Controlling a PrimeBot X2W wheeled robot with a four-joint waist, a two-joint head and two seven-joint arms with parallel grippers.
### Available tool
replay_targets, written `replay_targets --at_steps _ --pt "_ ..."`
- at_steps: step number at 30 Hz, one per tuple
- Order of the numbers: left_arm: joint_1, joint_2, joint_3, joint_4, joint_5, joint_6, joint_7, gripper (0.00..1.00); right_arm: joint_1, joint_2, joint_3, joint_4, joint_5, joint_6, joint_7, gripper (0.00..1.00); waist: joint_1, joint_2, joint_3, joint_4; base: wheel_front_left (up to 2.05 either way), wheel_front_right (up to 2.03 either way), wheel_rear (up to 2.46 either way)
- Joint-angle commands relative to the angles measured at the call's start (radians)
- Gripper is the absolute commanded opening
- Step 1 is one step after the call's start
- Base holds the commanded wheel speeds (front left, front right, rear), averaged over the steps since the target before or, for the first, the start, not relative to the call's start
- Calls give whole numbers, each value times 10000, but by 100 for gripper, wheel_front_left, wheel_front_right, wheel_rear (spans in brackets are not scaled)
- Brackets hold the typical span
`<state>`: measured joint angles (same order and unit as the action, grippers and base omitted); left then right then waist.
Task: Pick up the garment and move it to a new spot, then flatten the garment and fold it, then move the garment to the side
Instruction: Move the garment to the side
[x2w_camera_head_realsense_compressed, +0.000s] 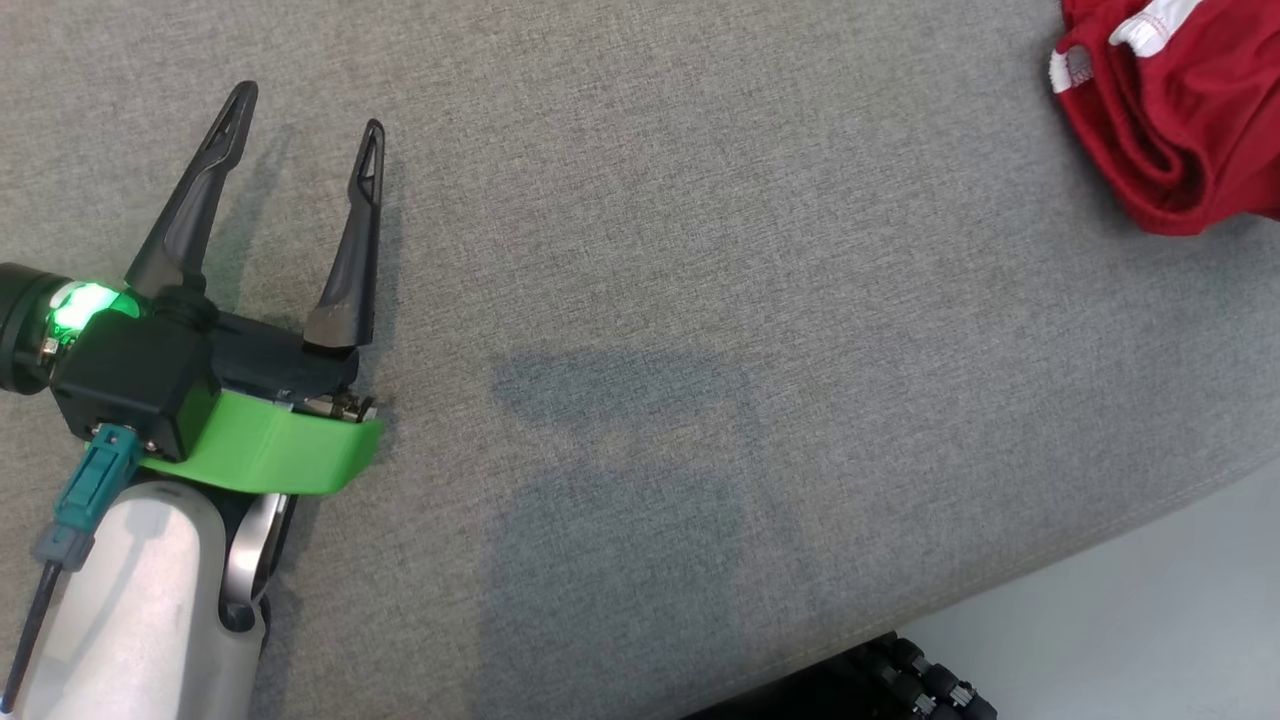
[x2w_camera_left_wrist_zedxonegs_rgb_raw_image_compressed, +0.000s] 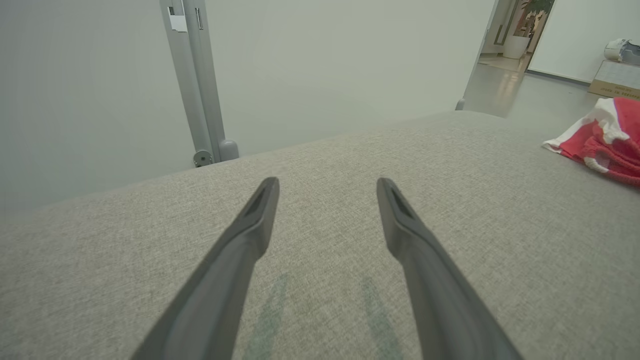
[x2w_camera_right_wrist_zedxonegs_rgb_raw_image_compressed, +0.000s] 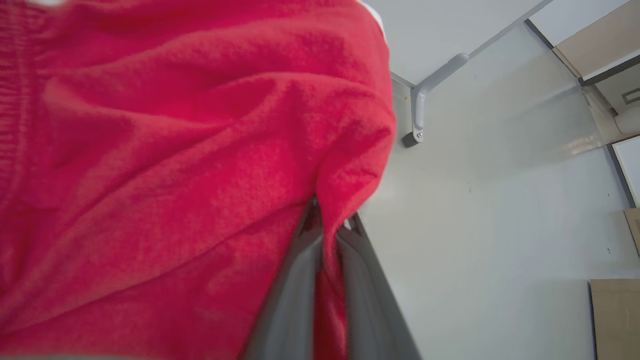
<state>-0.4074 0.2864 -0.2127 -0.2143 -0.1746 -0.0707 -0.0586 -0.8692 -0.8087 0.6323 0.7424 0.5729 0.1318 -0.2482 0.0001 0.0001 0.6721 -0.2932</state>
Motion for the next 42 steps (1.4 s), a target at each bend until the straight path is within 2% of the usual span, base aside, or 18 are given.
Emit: replay_targets --at_steps 1,3,4,5,10,13,16,20,25,33,42 --pt "-176 80 12 -15 78 -12 6 100 -122 123 -35 64 63 -20 -37 0 -1 -1 69 18 0 0 0" --pt "-150 103 15 -19 78 28 25 100 -156 285 -138 340 123 -20 -59 52 -1 -1 82 49 0 0 0" --pt "-140 110 18 -11 69 41 22 100 -172 374 -206 426 171 -20 -82 91 -1 -1 80 60 0 0 0" --pt "-121 108 15 3 57 56 11 100 -183 469 -290 506 212 -20 -101 100 -1 -1 63 68 0 0 0" --pt "41 96 20 142 -30 132 -73 100 0 781 -1002 774 207 -21 -171 100 -1 -1 -210 61 0 0 0" --pt "139 30 -2 255 -81 194 -180 100 210 1023 -2017 345 28 -20 -185 100 -1 -1 -496 38 0 0 0" --pt "266 -64 -23 455 -183 236 -325 100 769 1393 -3492 -551 -299 -20 -188 100 -1 -1 -884 55 0 0 0" --pt "427 -228 -31 747 -327 329 -541 100 1805 2277 -5396 -2091 -965 -20 -191 100 -1 -1 -1464 174 0 0 0" --pt "721 -410 9 1122 -525 473 -777 100 3038 3664 -6687 -3879 -1865 -18 -192 100 -1 -1 -2107 459 0 0 0" --pt "1301 -701 118 1569 -824 791 -1149 100 4227 5552 -6700 -5664 -2578 -18 -194 100 -1 -1 -2875 1186 0 0 0" --pt "1667 -954 330 1976 -1178 986 -1505 100 4866 6227 -6057 -6206 -3073 -18 -174 100 -1 -1 -3486 2063 0 0 0"
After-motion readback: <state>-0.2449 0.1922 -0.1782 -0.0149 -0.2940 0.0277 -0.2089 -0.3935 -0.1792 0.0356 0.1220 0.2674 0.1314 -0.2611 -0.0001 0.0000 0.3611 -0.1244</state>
